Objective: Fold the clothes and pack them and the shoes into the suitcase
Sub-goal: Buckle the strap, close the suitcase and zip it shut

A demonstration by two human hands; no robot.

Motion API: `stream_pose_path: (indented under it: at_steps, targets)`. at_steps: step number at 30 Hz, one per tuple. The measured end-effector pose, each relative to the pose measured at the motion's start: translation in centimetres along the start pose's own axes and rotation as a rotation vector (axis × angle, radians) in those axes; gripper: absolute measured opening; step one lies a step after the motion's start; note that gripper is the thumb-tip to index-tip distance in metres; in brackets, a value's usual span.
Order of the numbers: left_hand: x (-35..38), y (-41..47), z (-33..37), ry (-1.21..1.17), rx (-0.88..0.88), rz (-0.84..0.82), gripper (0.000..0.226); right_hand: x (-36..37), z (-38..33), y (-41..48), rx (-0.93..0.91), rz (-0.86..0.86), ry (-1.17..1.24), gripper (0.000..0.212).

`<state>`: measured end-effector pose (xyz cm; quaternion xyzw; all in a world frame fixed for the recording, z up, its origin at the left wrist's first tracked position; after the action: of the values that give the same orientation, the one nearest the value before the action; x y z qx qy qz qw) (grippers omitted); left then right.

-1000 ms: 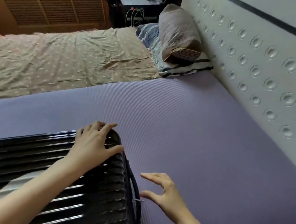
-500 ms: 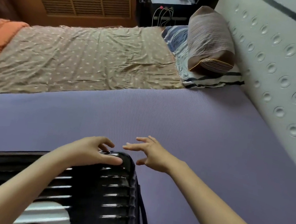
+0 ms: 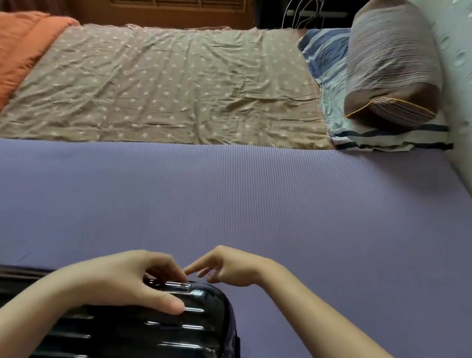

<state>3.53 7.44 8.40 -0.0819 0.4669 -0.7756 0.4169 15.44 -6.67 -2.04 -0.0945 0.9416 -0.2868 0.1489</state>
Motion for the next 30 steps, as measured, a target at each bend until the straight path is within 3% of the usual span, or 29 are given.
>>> stream_pose_path:
  at_steps: [3, 6, 16, 25, 30]
  targets:
    - [-0.6, 0.2, -0.1, -0.065, 0.009, -0.015, 0.063, 0.0, 0.1, 1.0, -0.02, -0.074, 0.042, 0.051]
    - [-1.0, 0.4, 0.4, -0.071, -0.007, -0.06, 0.049, -0.4, 0.4, 1.1, -0.044, -0.096, 0.013, 0.044]
    - [-1.4, 0.7, 0.7, -0.025, -0.031, -0.102, 0.054, -0.1, 0.1, 1.4, -0.064, 0.028, -0.046, 0.017]
    - [-0.9, 0.1, 1.2, 0.008, -0.023, -0.089, 0.057, 0.6, 2.1, -1.0, -0.146, 0.427, -0.5, 0.014]
    - [-0.8, 0.1, 1.5, 0.073, -0.013, -0.061, 0.066, 2.3, 4.6, -4.0, -0.184, 0.58, -0.549, 0.01]
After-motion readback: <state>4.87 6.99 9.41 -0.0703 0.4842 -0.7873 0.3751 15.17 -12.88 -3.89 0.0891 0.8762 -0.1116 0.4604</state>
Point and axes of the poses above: each hand's wrist, its own y-axis towards the middle knuckle, its own x-axis out of the palm, z = x × y, the point moved 2 cm from there along y, towards the middle knuckle, and after that the axes turned 11 degrees about -z, right-handed, at the moved point
